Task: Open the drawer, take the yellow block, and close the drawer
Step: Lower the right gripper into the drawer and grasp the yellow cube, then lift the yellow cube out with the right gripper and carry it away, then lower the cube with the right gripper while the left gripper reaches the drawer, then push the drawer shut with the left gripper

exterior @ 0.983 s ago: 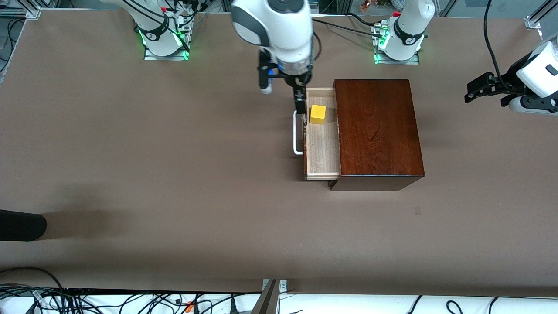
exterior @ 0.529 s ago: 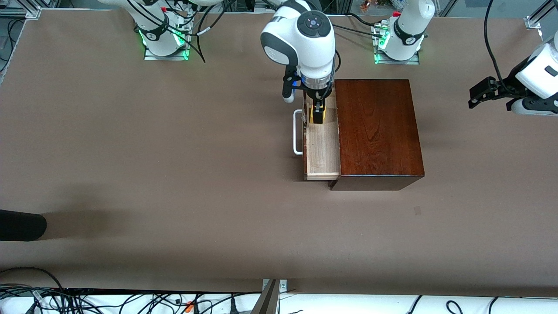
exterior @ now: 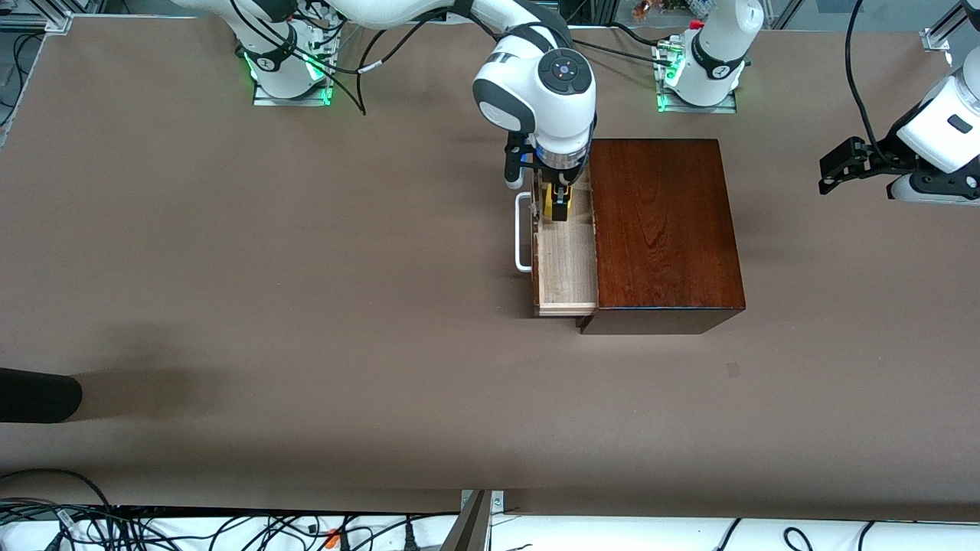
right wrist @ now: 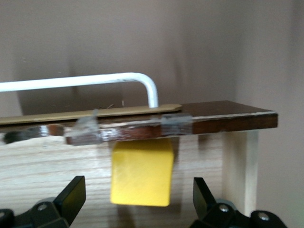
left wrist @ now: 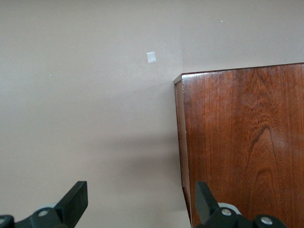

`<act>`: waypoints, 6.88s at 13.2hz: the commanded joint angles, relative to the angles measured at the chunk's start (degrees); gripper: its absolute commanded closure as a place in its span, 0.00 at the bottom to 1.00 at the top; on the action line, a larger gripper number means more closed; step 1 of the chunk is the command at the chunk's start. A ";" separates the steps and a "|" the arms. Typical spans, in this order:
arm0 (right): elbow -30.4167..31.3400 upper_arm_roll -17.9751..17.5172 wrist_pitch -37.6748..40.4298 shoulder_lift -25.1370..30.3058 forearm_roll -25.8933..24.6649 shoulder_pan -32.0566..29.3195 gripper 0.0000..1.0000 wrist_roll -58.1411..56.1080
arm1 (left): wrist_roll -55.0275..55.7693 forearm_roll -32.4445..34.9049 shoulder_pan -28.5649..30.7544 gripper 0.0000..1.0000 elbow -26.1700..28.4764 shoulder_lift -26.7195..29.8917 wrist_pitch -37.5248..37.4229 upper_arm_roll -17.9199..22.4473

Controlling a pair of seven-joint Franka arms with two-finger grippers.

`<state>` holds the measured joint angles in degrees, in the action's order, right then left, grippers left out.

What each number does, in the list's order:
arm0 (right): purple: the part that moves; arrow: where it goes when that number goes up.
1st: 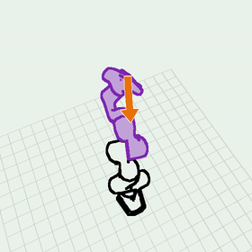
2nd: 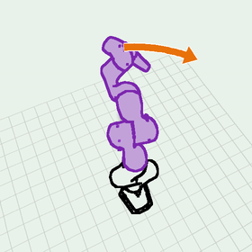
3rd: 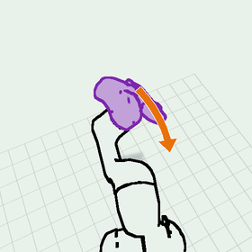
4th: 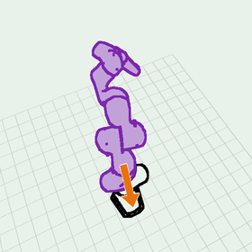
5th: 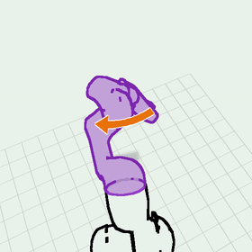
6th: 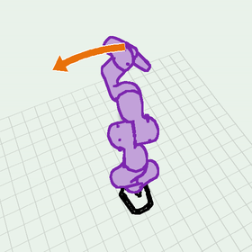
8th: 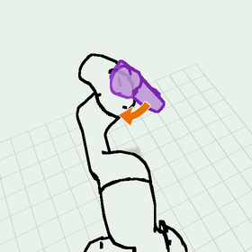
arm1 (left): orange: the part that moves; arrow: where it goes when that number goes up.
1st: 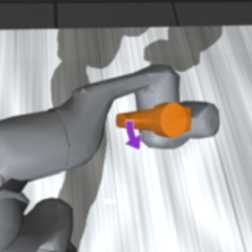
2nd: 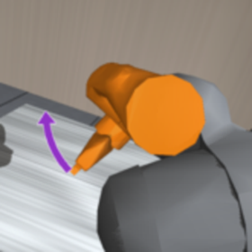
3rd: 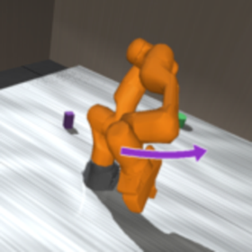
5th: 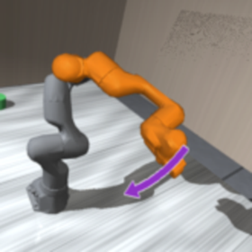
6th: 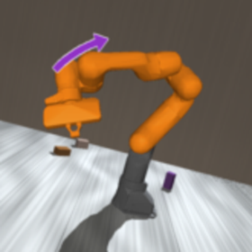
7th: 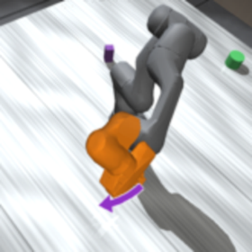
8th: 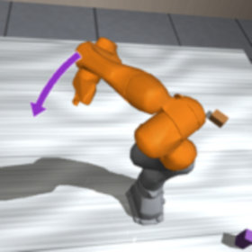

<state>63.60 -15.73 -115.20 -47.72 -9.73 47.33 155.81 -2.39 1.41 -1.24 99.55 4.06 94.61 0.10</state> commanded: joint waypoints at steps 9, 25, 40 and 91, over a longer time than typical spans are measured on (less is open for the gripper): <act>0.39 0.43 0.67 0.17 -1.43 0.13 0.96 2.83 | 0.81 0.52 0.01 0.00 -0.85 -0.28 0.14 -0.36; 2.29 0.34 26.07 19.92 6.91 -21.81 1.00 -64.59 | 0.28 0.43 -0.35 0.00 -1.64 -0.37 -1.70 -1.33; 26.93 27.24 9.14 25.16 15.25 -42.39 1.00 -155.68 | -2.00 -6.94 -0.96 0.00 -1.73 -0.45 -4.52 -3.96; 23.23 25.04 24.41 37.52 13.52 -43.56 0.00 -158.29 | -51.05 2.54 -34.10 0.00 -15.79 -39.65 8.66 -3.09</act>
<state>83.61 9.56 -90.64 -13.49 5.85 2.35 -5.66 -53.27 1.85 -35.55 83.91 -36.71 104.74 -3.05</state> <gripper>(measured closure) 0.000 0.000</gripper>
